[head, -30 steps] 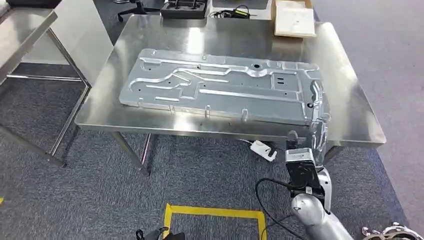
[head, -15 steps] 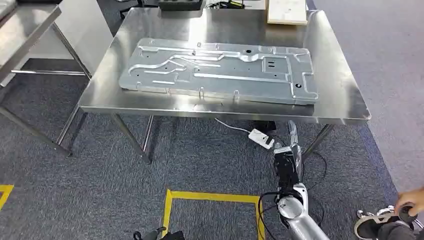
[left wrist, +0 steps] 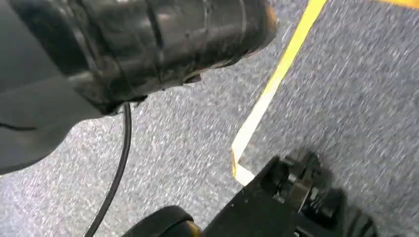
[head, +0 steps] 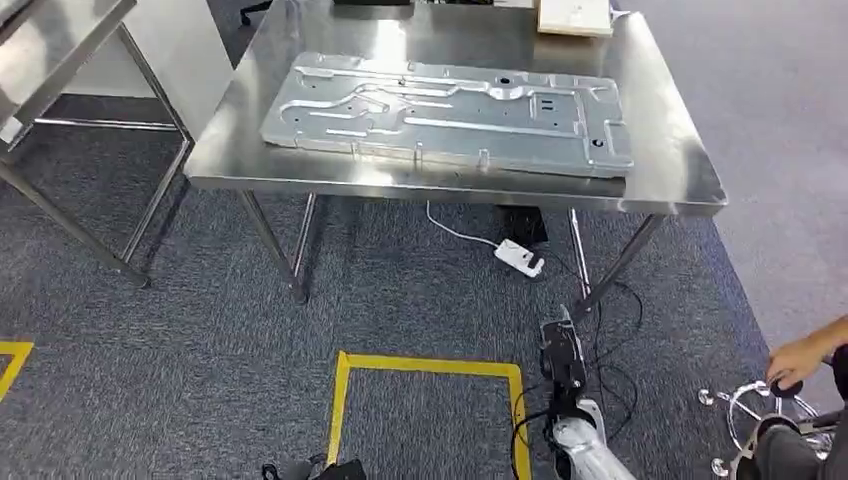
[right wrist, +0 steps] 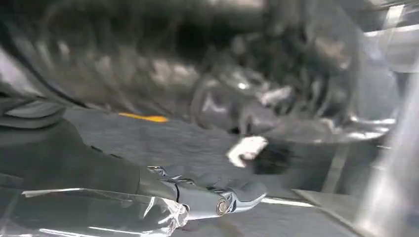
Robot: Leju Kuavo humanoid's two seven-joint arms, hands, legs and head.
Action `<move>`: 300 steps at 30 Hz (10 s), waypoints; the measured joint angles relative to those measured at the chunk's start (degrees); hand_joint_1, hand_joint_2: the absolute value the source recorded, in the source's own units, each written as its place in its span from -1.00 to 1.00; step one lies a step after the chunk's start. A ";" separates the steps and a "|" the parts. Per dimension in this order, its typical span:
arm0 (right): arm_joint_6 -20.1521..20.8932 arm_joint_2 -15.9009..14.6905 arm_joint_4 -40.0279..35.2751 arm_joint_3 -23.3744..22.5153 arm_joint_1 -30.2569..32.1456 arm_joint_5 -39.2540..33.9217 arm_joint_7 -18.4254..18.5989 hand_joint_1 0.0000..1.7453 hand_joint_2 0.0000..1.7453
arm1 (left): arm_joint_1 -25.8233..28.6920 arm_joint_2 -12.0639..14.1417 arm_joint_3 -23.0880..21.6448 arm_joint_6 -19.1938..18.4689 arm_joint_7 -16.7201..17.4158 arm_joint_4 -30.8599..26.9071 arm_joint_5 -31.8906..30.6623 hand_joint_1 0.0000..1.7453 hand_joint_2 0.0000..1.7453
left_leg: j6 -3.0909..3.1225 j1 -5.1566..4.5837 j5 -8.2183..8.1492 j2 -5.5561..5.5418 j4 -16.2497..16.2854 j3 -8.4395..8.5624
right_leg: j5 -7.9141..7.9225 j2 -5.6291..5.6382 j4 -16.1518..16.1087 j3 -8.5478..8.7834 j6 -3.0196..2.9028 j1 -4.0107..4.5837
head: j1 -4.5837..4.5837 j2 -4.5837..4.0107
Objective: Take the parts from the cabinet and place them on the table.
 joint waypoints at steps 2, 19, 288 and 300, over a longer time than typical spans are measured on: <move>1.18 0.44 3.86 0.02 -0.27 -0.44 1.23 -1.00 -1.00 | -0.05 -0.13 0.20 0.42 -0.20 -0.11 0.02 -1.00 -1.00 | -0.60 -0.21 0.60 0.13 1.18 -1.01 | -4.61 -0.08 -10.44 7.10 -0.55 0.52 | -0.09 0.00; 3.88 2.65 19.16 3.82 2.18 1.24 7.24 -1.00 -1.00 | 0.69 -0.15 1.03 1.27 -0.29 -0.13 0.39 -1.00 -1.00 | -2.43 0.66 -9.01 -0.39 -0.84 10.51 | 5.35 -0.21 -9.79 -3.52 -0.60 -0.05 | -0.13 0.00; 16.03 5.84 28.08 28.76 3.40 17.00 19.28 -1.00 -1.00 | -1.55 0.63 -0.37 -10.08 5.72 -0.15 -8.02 -1.00 -1.00 | -4.07 1.11 -9.89 -0.94 17.14 -5.43 | -0.37 -1.45 -8.77 1.69 -3.43 -0.02 | -0.33 0.00; 15.66 6.06 28.04 28.79 2.69 17.30 19.09 -1.00 -1.00 | -1.33 0.70 -0.37 -10.05 5.81 -0.15 -8.02 -1.00 -1.00 | -0.83 0.87 -1.98 0.91 -0.53 3.86 | -4.89 -2.12 -5.43 2.65 -0.96 0.45 | 0.53 0.00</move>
